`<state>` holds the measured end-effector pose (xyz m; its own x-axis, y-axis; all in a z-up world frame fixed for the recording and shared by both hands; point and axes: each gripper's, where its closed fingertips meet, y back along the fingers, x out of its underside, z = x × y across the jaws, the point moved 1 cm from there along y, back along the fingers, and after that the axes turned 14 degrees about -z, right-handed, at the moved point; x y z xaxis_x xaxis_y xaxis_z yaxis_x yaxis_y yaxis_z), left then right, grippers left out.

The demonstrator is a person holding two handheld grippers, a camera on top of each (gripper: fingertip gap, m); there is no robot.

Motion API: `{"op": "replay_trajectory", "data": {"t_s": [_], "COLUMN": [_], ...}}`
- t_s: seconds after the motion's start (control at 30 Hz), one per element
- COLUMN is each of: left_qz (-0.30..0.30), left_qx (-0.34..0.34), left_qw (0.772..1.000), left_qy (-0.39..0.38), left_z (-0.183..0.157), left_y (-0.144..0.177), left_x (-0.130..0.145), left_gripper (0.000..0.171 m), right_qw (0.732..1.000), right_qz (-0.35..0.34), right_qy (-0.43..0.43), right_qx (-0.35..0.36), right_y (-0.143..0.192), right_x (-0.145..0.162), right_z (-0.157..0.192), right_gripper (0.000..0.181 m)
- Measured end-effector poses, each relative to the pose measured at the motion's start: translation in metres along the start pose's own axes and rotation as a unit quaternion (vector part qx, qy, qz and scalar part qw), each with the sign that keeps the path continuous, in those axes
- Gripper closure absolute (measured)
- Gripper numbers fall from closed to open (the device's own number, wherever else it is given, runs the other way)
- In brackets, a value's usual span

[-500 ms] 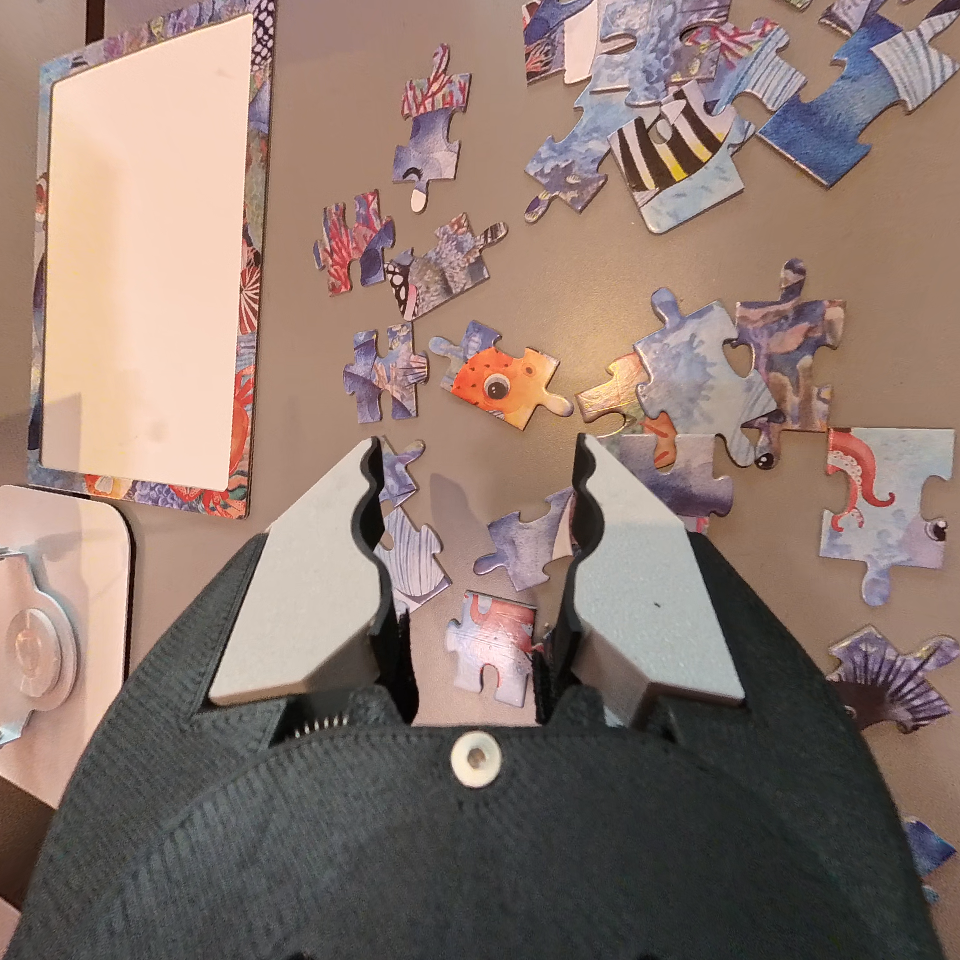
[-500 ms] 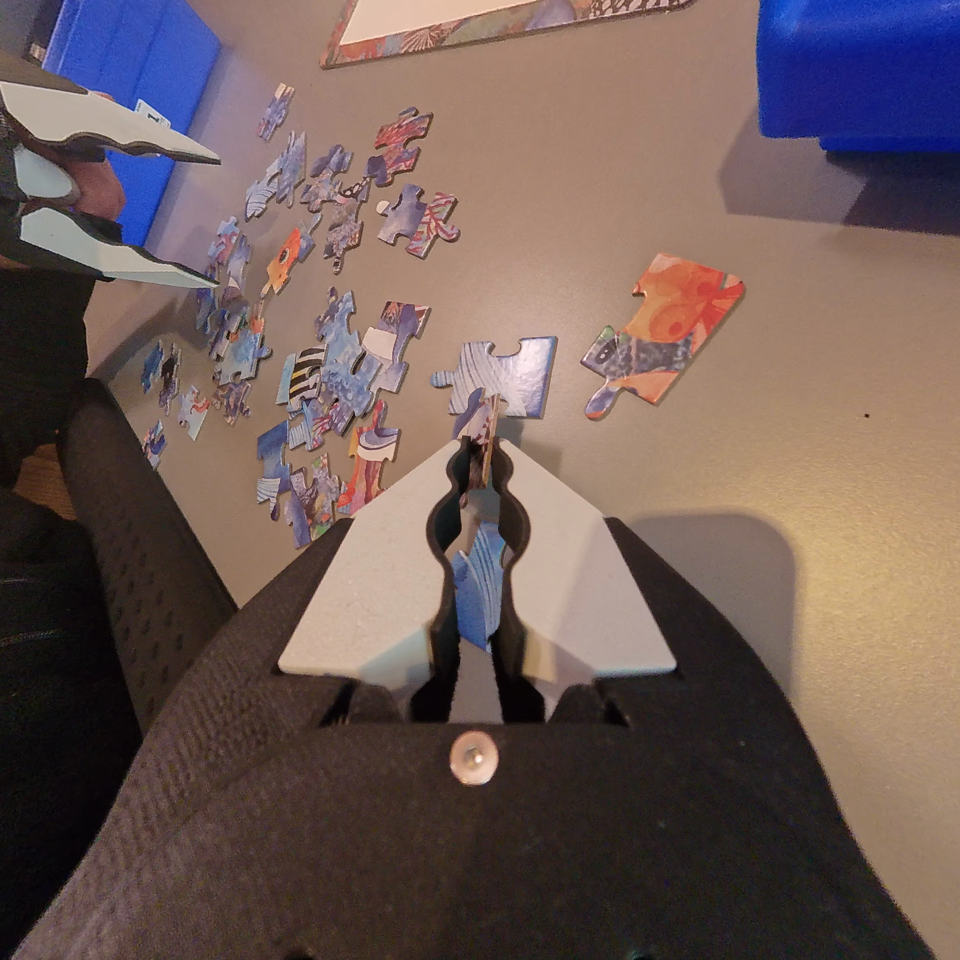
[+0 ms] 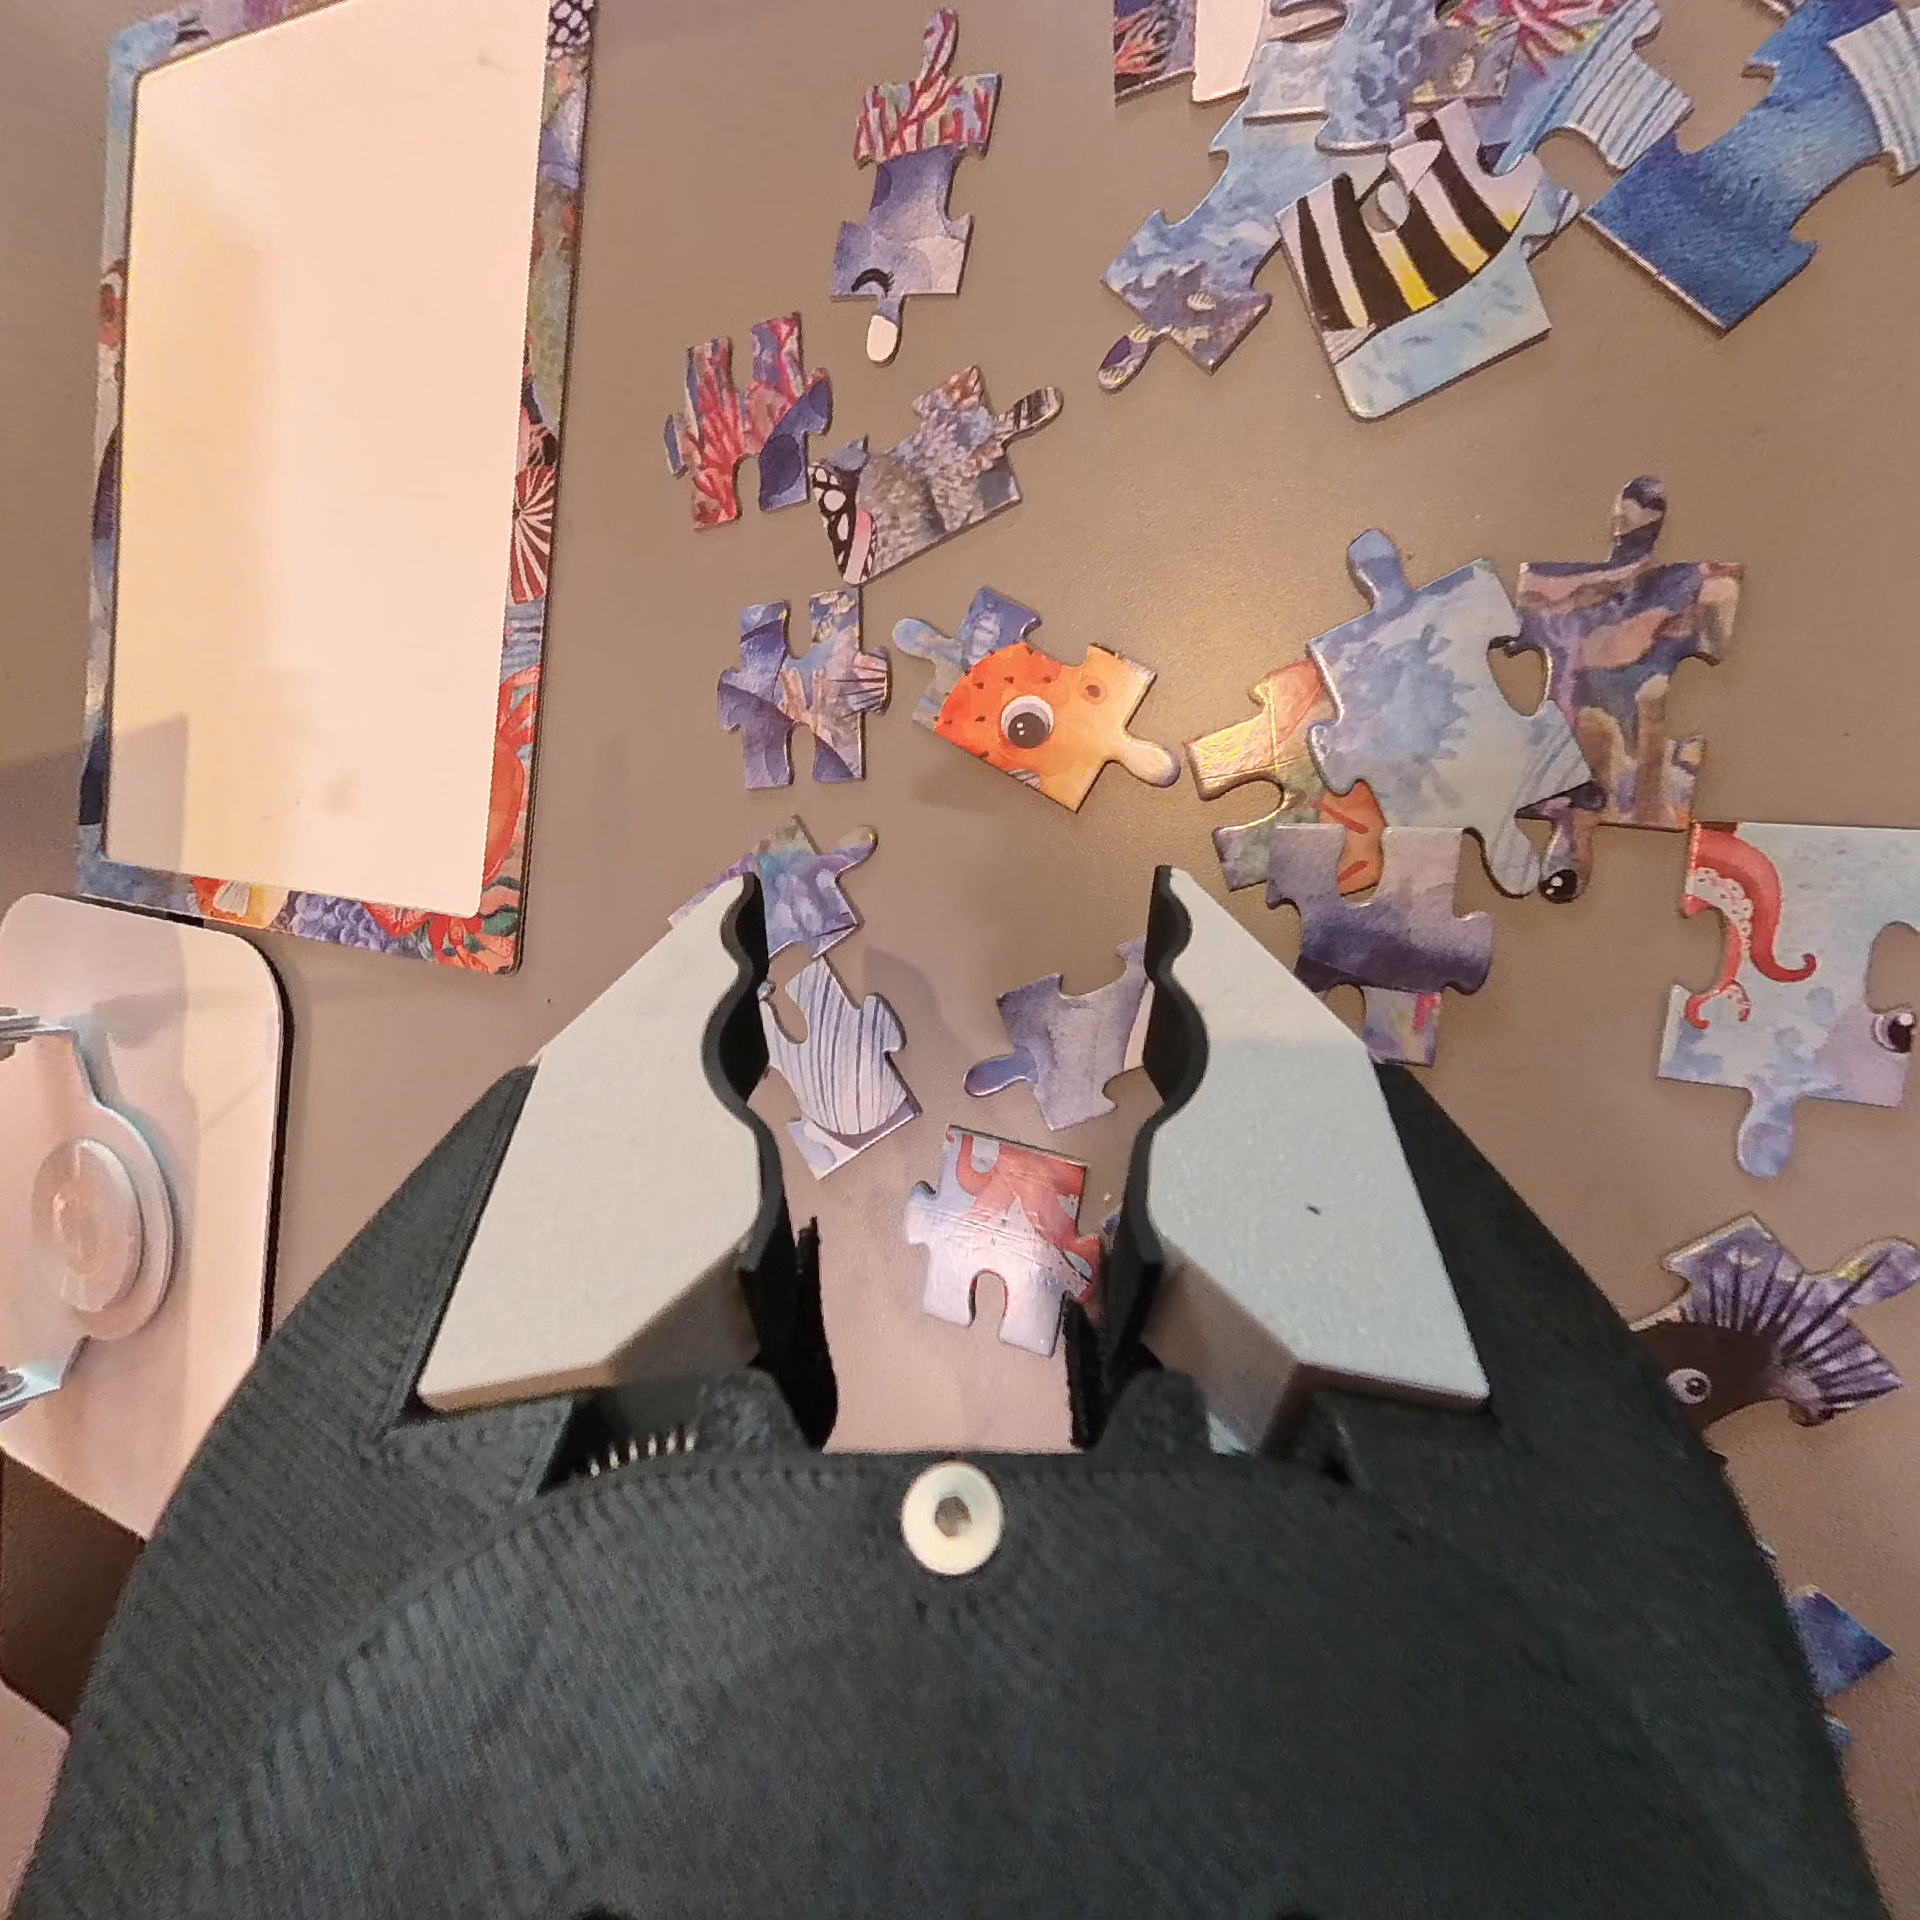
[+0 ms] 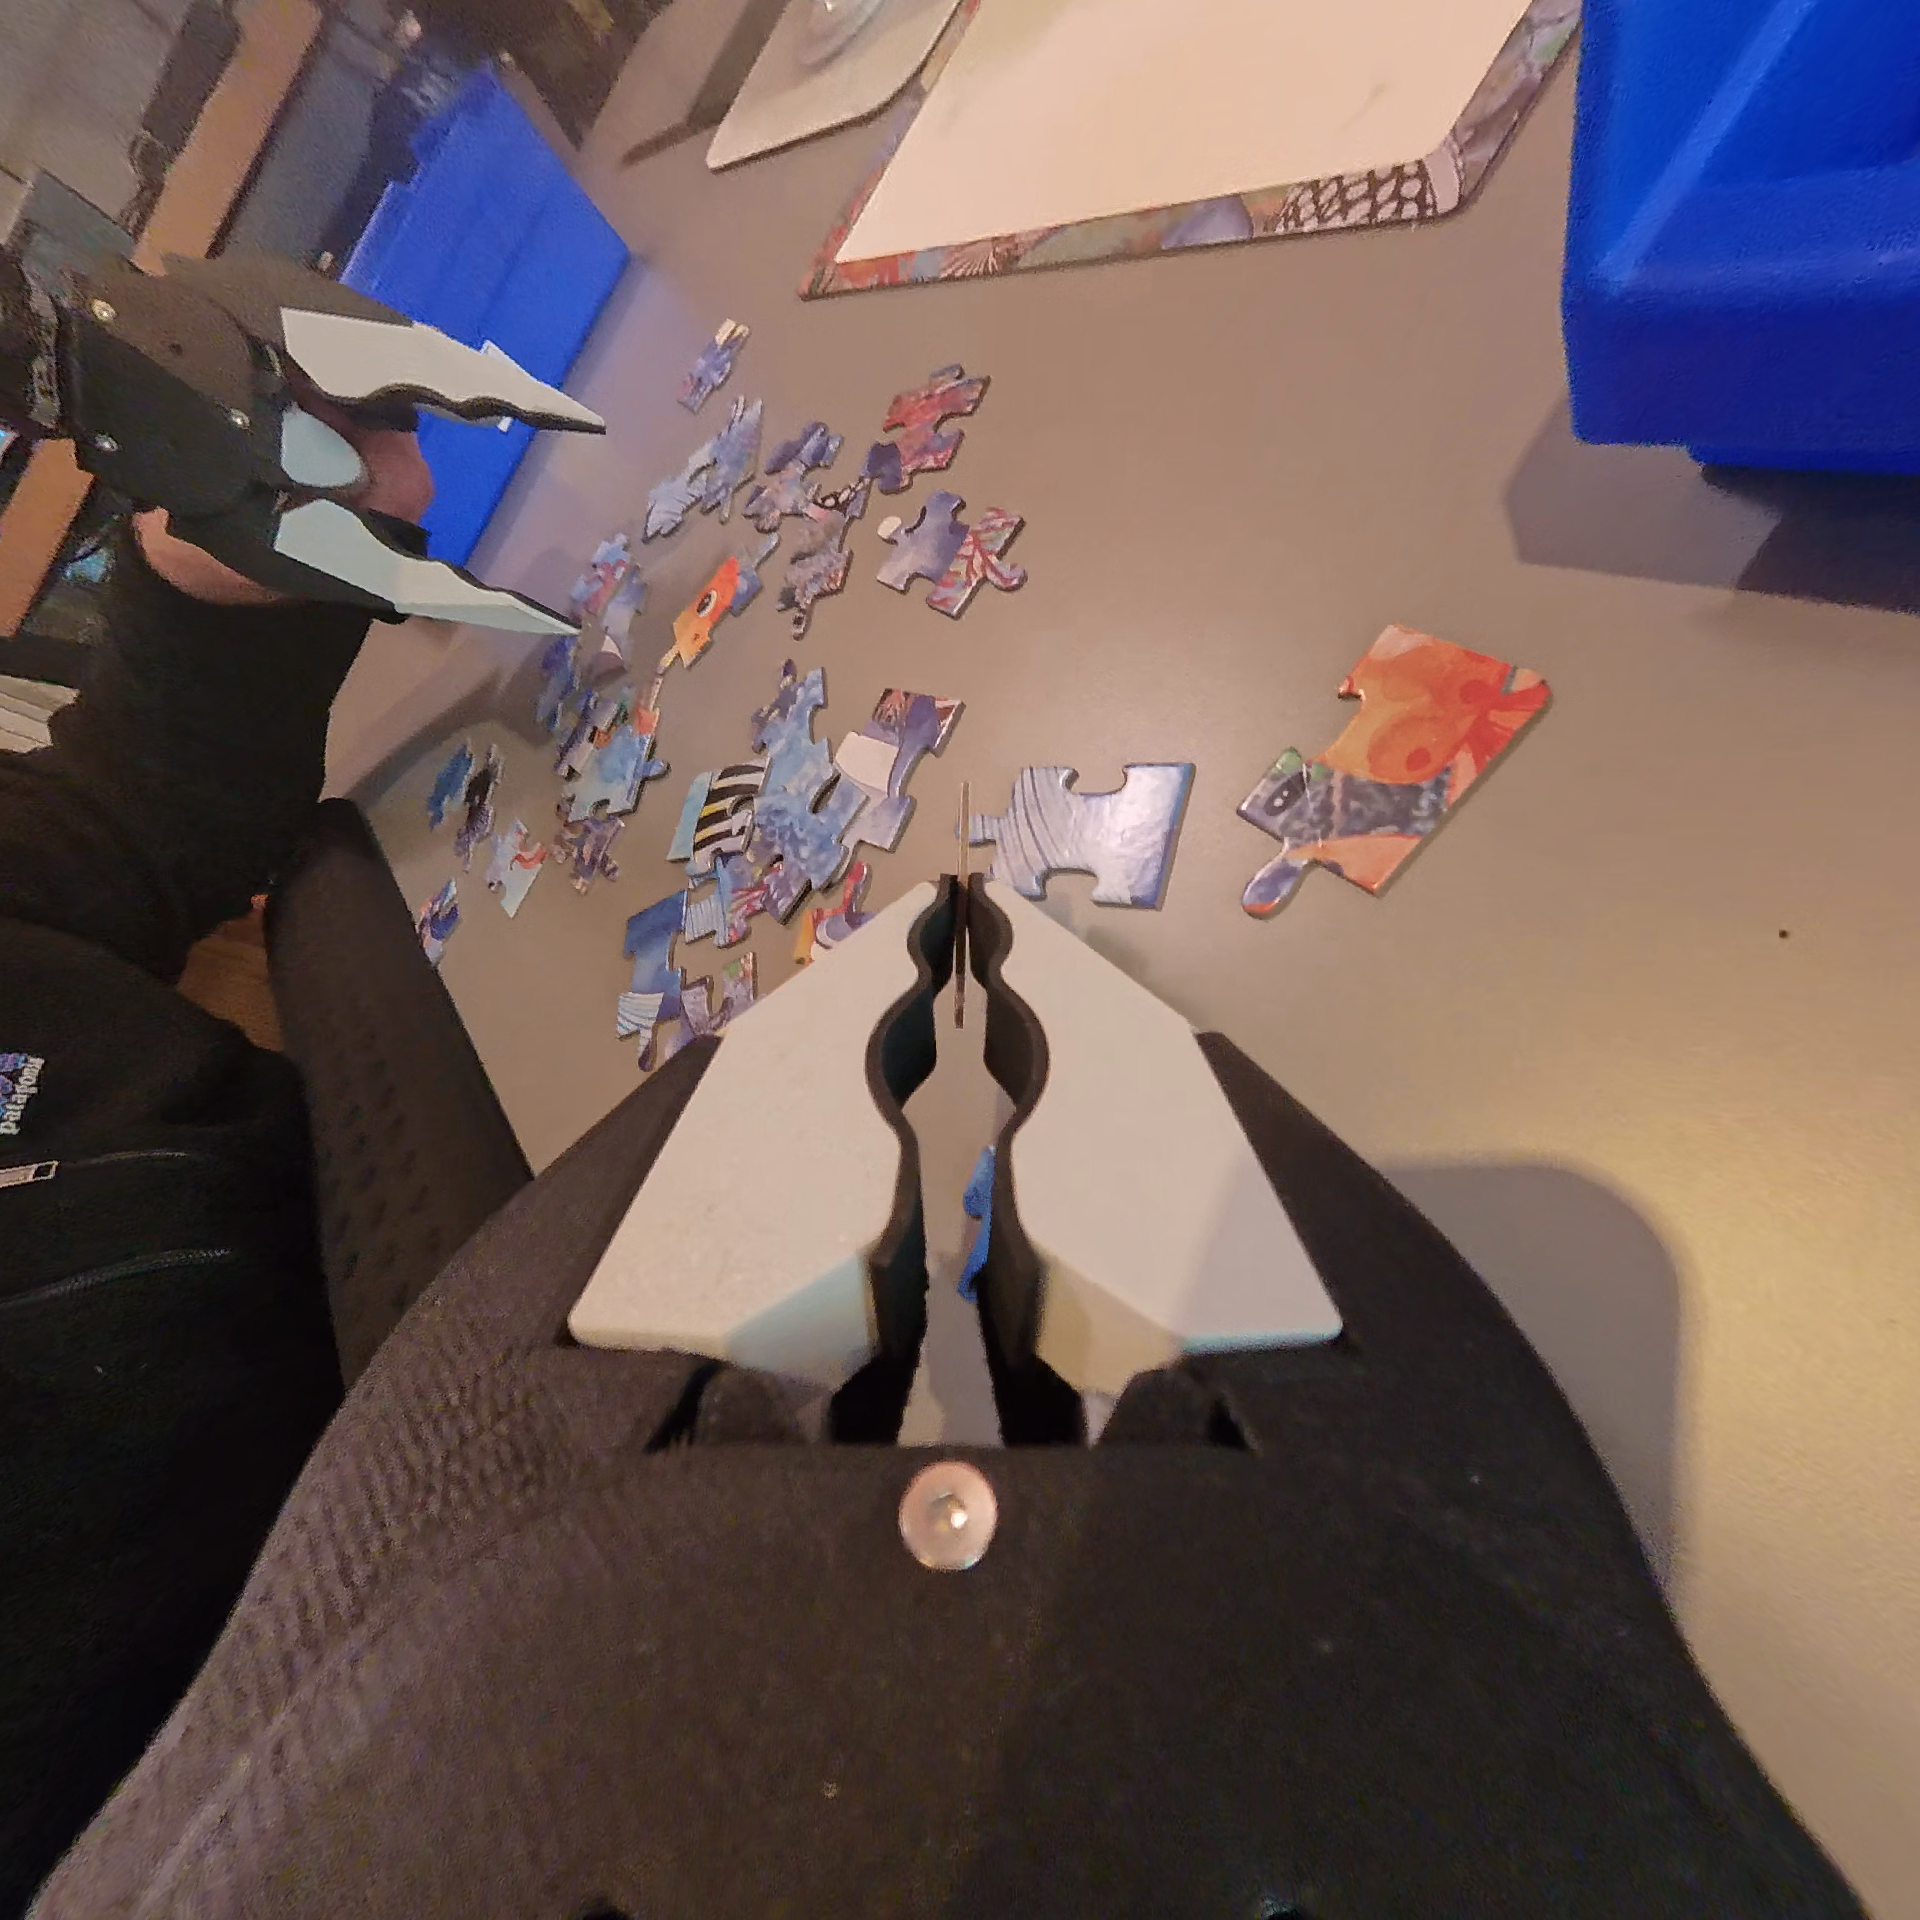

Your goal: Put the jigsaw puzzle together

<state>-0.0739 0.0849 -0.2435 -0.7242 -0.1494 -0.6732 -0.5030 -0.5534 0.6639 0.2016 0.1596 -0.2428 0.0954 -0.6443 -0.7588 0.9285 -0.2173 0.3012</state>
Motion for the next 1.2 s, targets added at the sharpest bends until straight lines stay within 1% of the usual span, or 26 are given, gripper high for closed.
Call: {"op": "replay_trajectory", "data": {"t_s": [0.1,0.3,0.43,0.53,0.63,0.73,0.83,0.93,1.0,1.1,1.2], "left_qz": [0.001,-0.002,0.008,0.014,0.018,0.018,0.02,0.025,0.033,0.042,0.04], "left_qx": [0.0,-0.002,-0.004,-0.01,-0.014,-0.015,-0.013,-0.013,-0.011,0.002,0.011], "left_qw": [1.0,1.0,1.0,1.0,1.0,0.999,0.999,0.998,0.998,0.996,0.994], "left_qy": [-0.003,-0.008,-0.002,0.008,0.02,0.031,0.04,0.05,0.055,0.077,0.102], "left_z": [-0.002,-0.004,-0.001,0.006,0.01,0.014,0.019,0.024,0.026,0.027,0.029], "left_y": [0.0,-0.002,-0.001,0.002,0.006,0.009,0.008,0.005,0.004,0.001,-0.003], "left_x": [-0.002,-0.008,-0.001,0.007,0.015,0.021,0.026,0.031,0.036,0.045,0.048], "left_gripper": [0.099,0.1,0.099,0.099,0.098,0.098,0.098,0.099,0.102,0.103,0.105], "right_qw": [1.0,1.0,1.0,1.0,1.0,0.999,0.996,0.992,0.992,0.99,0.988], "right_qz": [-0.004,-0.01,-0.009,-0.015,-0.018,-0.033,-0.061,-0.081,-0.077,-0.064,-0.054], "right_qy": [0.002,-0.008,-0.004,0.005,0.021,0.021,0.006,-0.013,-0.027,-0.033,-0.026], "right_qx": [-0.003,-0.006,-0.006,-0.002,0.008,0.028,0.066,0.097,0.1,0.119,0.146], "right_y": [-0.006,-0.03,-0.042,-0.045,-0.031,0.0,0.036,0.065,0.074,0.078,0.076], "right_x": [-0.008,-0.026,-0.032,-0.038,-0.039,-0.036,-0.035,-0.029,-0.021,-0.01,-0.004], "right_z": [0.0,-0.011,-0.014,-0.014,-0.011,-0.016,-0.033,-0.051,-0.057,-0.068,-0.078], "right_gripper": [0.181,0.181,0.181,0.181,0.181,0.181,0.181,0.181,0.181,0.181,0.168]}}
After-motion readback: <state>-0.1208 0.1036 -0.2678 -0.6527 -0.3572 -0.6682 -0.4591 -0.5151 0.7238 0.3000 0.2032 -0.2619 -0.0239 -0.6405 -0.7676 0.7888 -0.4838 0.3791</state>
